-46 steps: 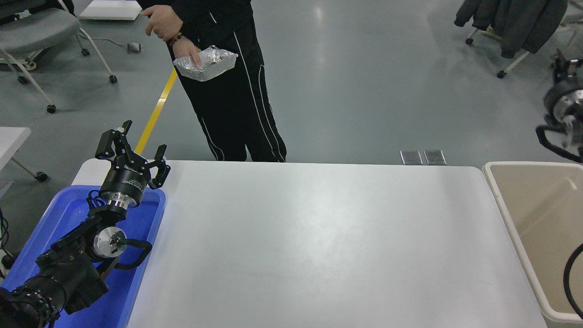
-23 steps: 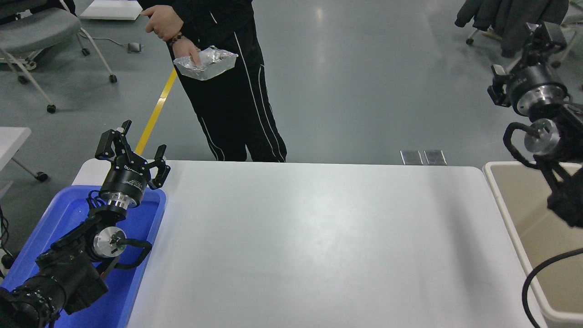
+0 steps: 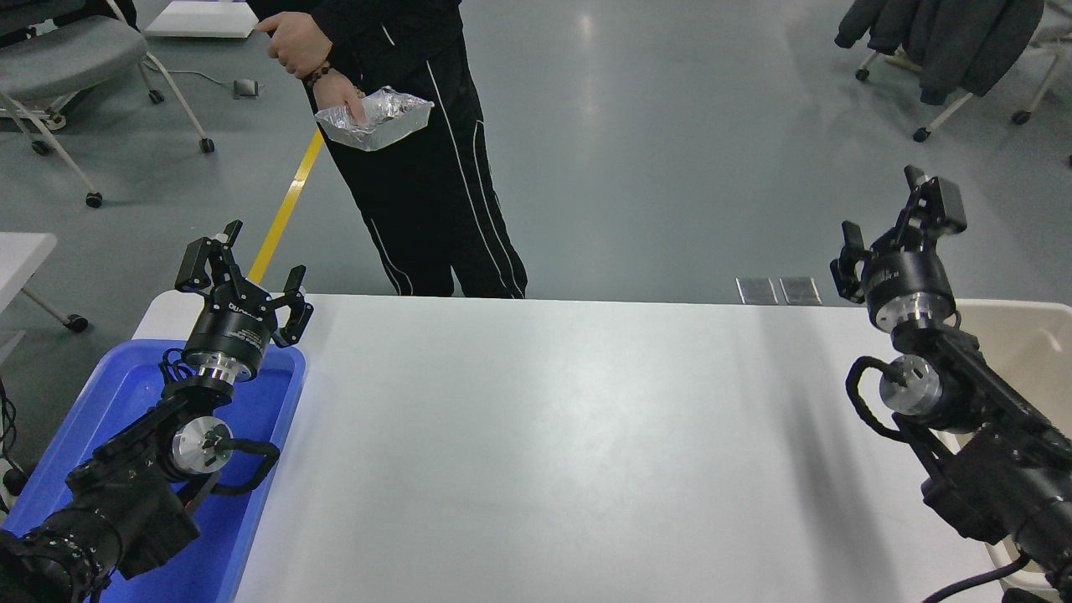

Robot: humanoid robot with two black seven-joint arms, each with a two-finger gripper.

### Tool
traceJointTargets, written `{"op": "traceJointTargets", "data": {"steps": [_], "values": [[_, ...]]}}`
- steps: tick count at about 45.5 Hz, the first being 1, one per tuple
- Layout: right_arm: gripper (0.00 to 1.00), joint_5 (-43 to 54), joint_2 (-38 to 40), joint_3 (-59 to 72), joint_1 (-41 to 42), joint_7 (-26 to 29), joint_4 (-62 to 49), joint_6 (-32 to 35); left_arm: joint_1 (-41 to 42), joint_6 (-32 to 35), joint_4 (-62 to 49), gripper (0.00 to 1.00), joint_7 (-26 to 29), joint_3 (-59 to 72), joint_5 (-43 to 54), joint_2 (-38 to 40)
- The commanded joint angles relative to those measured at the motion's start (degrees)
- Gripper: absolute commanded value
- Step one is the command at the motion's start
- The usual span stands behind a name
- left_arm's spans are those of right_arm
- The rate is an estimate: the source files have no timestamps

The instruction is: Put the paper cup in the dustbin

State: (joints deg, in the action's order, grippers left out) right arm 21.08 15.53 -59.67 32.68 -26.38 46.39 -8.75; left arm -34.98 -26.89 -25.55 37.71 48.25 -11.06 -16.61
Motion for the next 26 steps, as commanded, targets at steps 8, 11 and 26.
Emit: {"op": "traceJointTargets", "data": {"steps": [8, 11, 26], "values": [[0.99, 0.0, -2.3, -0.5, -4.1, -0.9, 0.5, 3.2, 0.0, 0.0, 0.1, 1.0, 0.0, 0.0, 0.0, 0.0], [0.99, -0.1, -2.3, -0.6, -4.0, -0.9, 0.5, 3.4, 0.0, 0.0, 0.0, 1.0, 0.0, 0.0, 0.0, 0.0], [0.99, -0.1, -2.3, -0.6, -3.9, -0.9, 0.5, 3.7, 0.0, 0.0, 0.0, 1.0, 0.0, 0.0, 0.0, 0.0]]}}
